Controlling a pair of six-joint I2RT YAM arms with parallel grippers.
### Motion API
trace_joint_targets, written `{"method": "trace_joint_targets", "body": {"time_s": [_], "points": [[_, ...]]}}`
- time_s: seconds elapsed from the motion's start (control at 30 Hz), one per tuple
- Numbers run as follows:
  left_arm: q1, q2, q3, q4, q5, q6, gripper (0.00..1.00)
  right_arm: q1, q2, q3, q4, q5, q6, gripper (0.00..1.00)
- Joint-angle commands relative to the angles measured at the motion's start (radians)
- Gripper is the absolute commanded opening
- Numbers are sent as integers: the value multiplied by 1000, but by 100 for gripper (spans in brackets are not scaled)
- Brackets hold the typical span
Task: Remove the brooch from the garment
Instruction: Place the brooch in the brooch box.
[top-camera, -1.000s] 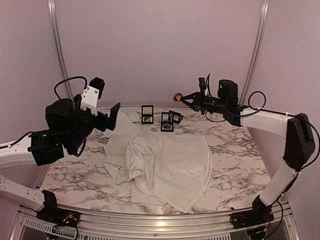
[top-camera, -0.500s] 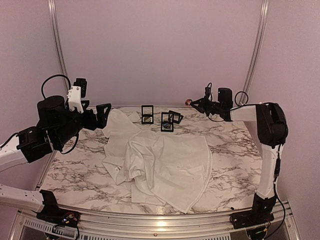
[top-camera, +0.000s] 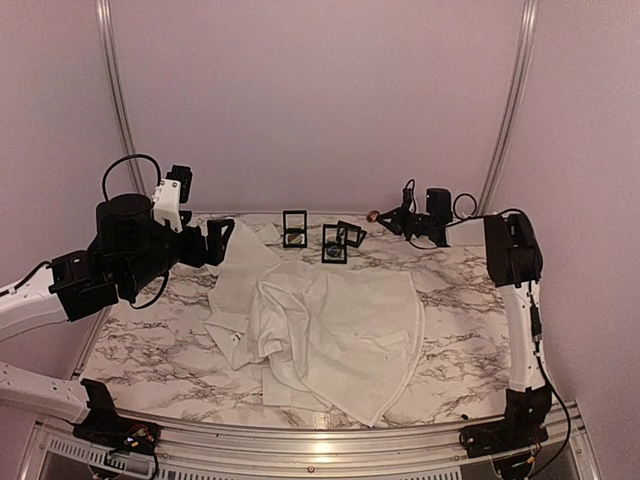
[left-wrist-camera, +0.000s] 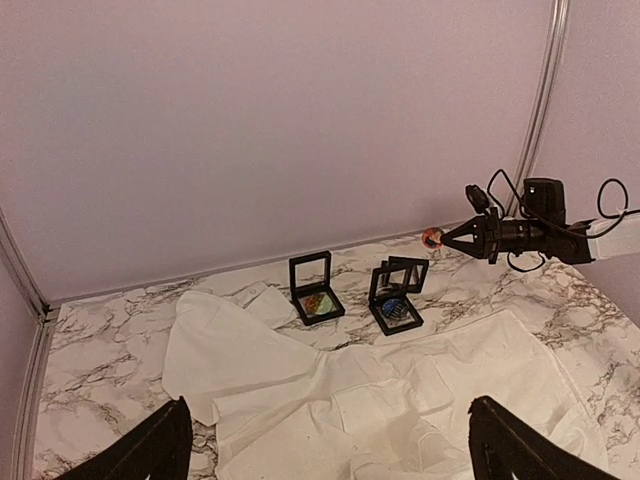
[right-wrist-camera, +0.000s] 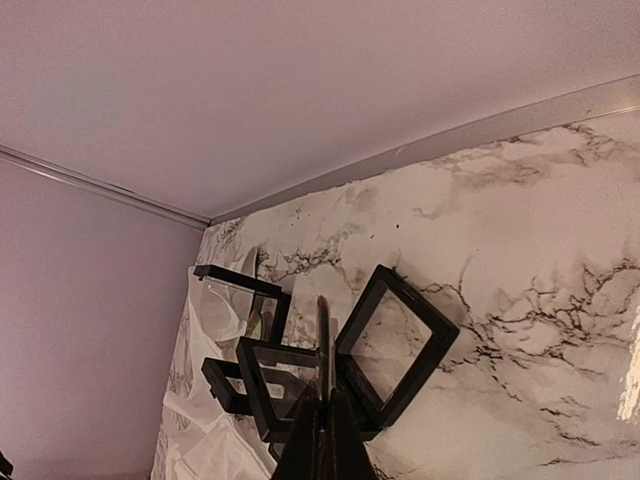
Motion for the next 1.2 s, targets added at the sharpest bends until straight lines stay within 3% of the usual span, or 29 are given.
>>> {"method": "trace_joint_targets", "body": {"time_s": [0.0,0.63,1.17], "points": [[6,17,34,-16,22,-7,99,-4,57,80,-32,-46,9,0],[9,14,34,-23,37,-21,99,18,168,129,32,-123,112,0],[10,3,30,-31,34,-15,99,46,278,288,10,-117,157,0]]}}
